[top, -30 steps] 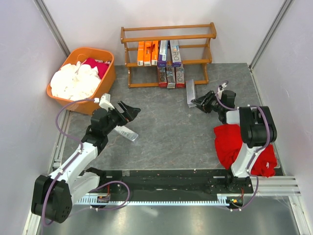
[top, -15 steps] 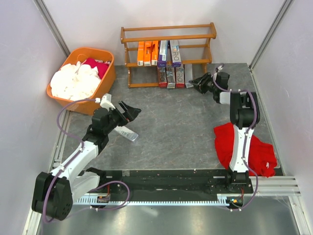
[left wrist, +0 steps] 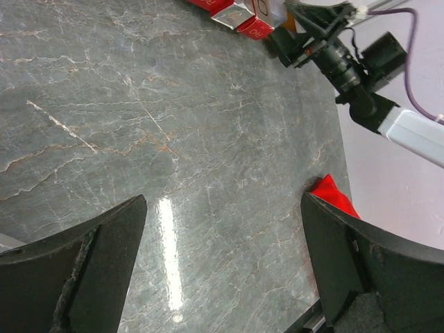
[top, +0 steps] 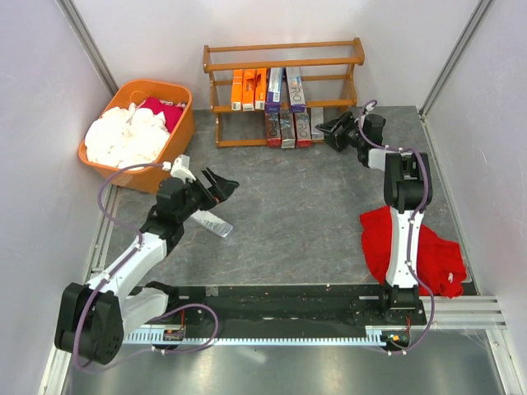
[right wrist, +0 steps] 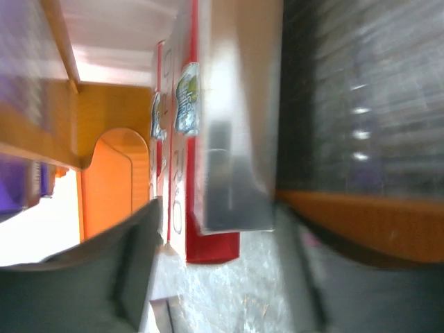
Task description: Place and organize the toothpastes onto the shelf
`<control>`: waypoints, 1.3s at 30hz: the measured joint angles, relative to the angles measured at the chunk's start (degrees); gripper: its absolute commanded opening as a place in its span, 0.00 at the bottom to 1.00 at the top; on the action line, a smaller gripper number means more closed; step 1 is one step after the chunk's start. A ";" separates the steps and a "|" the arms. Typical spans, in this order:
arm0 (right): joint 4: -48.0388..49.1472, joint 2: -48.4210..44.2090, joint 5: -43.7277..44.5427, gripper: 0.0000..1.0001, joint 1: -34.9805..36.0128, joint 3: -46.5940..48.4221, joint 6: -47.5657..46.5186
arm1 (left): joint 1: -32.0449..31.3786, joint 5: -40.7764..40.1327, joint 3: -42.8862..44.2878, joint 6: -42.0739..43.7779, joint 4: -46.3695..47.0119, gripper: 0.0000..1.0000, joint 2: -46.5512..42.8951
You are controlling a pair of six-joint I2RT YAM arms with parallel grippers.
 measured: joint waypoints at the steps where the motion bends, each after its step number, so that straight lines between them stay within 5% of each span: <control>1: 1.11 -1.33 -0.26 0.93 -0.09 -1.68 -0.11 | 0.00 -0.07 0.44 0.24 -0.52 1.00 0.31; 13: -1.92 -17.11 5.86 0.98 -3.19 -24.11 -6.32 | 0.00 -10.47 16.00 8.63 -24.09 1.00 12.02; 21: 0.22 -26.71 5.66 0.98 -2.60 -38.34 -7.78 | 0.02 -15.41 18.21 11.91 -35.56 1.00 21.07; 33: -2.21 -33.99 4.92 0.98 -0.79 -46.27 -12.94 | -0.15 -16.46 17.27 13.16 -41.94 1.00 17.51; 39: -2.34 -34.12 4.61 0.98 0.11 -46.38 -14.03 | -2.05 -16.61 14.93 13.11 -46.01 1.00 6.67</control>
